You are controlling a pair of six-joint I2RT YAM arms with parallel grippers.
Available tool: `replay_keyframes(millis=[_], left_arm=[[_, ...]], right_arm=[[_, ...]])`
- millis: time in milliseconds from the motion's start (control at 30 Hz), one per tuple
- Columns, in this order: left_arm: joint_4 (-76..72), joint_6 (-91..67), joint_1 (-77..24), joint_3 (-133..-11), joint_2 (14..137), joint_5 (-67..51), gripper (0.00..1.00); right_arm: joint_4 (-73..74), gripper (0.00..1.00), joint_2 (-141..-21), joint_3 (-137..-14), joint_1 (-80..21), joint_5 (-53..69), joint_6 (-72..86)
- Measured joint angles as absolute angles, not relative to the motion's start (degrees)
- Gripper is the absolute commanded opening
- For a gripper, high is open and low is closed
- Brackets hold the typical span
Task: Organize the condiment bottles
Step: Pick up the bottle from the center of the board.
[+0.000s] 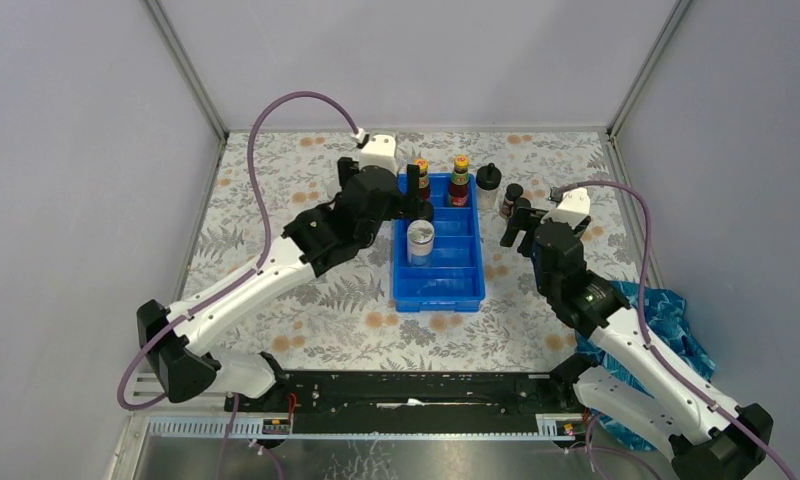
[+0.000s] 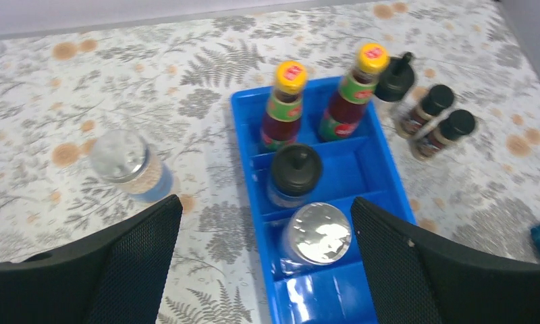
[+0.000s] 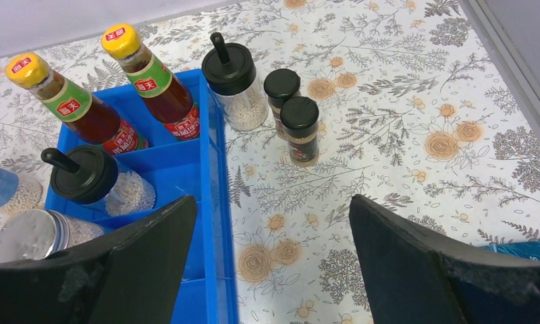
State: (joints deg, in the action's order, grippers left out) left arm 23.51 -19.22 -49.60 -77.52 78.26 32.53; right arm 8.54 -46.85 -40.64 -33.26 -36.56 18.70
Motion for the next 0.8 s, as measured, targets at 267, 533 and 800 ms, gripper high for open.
replay_keyframes(millis=[267,533,800], left_arm=[[29.1,-22.9,-37.6,-78.9,81.2,32.4,0.99],[33.9,-23.8,-30.9,-82.7,87.6,29.5,0.99],[34.4,-23.8,-28.0,-84.5,92.7,27.7,0.99]], right_arm=[[10.5,0.91,-44.6,-41.2,-33.3,-36.4,18.7],[11.6,0.91,-44.0,-41.4,-33.3,-36.4,18.7],[11.5,0.91,-44.0,-41.4,-33.3,-36.4,18.6]])
